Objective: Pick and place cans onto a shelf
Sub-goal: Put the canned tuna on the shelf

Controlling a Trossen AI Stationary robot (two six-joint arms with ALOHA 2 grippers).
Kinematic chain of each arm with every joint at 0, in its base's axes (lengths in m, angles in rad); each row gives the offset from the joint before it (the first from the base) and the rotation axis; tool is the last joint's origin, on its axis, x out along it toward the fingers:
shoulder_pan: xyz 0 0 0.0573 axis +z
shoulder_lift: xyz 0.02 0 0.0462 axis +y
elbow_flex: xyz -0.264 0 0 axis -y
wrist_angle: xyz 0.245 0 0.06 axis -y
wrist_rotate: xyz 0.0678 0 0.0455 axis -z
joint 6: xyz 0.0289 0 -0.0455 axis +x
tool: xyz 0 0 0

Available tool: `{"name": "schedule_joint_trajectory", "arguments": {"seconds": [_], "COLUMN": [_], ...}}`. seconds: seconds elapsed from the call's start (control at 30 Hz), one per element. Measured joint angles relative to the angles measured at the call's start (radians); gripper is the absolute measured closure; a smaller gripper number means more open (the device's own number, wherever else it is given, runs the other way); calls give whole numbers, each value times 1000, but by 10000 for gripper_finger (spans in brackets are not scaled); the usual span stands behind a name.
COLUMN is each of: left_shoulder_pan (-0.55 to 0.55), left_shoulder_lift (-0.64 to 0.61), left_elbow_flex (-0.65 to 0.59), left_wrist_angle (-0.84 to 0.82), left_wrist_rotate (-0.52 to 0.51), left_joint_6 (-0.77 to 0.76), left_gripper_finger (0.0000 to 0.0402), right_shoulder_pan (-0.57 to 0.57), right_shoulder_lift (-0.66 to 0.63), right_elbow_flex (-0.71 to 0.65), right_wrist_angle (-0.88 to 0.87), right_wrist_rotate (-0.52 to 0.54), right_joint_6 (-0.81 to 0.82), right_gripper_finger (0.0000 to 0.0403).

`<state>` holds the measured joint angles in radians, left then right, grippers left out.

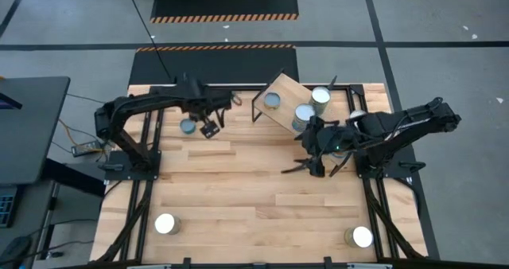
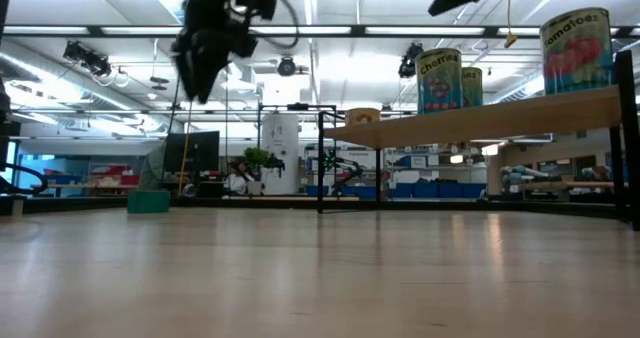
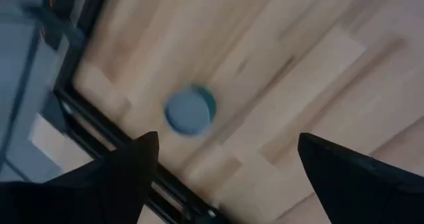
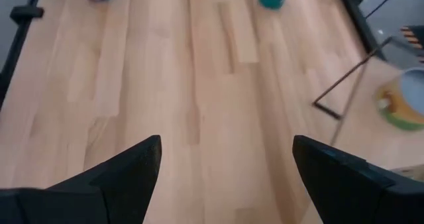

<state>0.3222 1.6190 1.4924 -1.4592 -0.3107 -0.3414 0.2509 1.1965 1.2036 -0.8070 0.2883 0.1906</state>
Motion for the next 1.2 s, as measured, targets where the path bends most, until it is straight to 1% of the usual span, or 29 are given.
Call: {"name": "schedule_joint_trajectory", "arguments": {"seconds": [0.1,0.2,0.33,0.43,0.5,0.6,0.7,0.83,0.9,1.0,1.07,1.2], "left_shoulder_pan": [0,-5,7,50,89,131,165,204,221,232,231,202], "left_shoulder_lift": [-41,-79,-129,-131,-131,-120,-121,-121,-121,-121,-121,-123], "left_elbow_flex": [-168,-307,-439,-507,-545,-599,-634,-667,-681,-709,-721,-732], "left_wrist_angle": [63,165,261,305,355,485,571,650,674,738,774,810], "left_wrist_rotate": [-10,-8,22,8,18,65,66,60,77,106,144,184], "left_joint_6": [-65,-115,-126,-149,-149,-122,-96,-92,-92,-91,-87,-92], "left_gripper_finger": [33,33,33,33,33,33,33,33,33,33,33,33], "right_shoulder_pan": [29,57,76,77,77,77,77,77,77,77,77,69], "right_shoulder_lift": [0,0,0,0,0,0,0,0,0,0,0,0], "right_elbow_flex": [-26,-29,-29,-29,-30,-30,-30,-30,-30,-30,-30,-30], "right_wrist_angle": [-16,-10,0,15,28,48,72,89,95,105,121,156], "right_wrist_rotate": [-2,-3,-16,-29,-29,-29,-29,-30,-29,-31,-37,-75], "right_joint_6": [16,16,13,12,9,-3,-3,14,27,39,41,37], "right_gripper_finger": [55,55,55,55,55,55,55,55,55,55,55,55]}}
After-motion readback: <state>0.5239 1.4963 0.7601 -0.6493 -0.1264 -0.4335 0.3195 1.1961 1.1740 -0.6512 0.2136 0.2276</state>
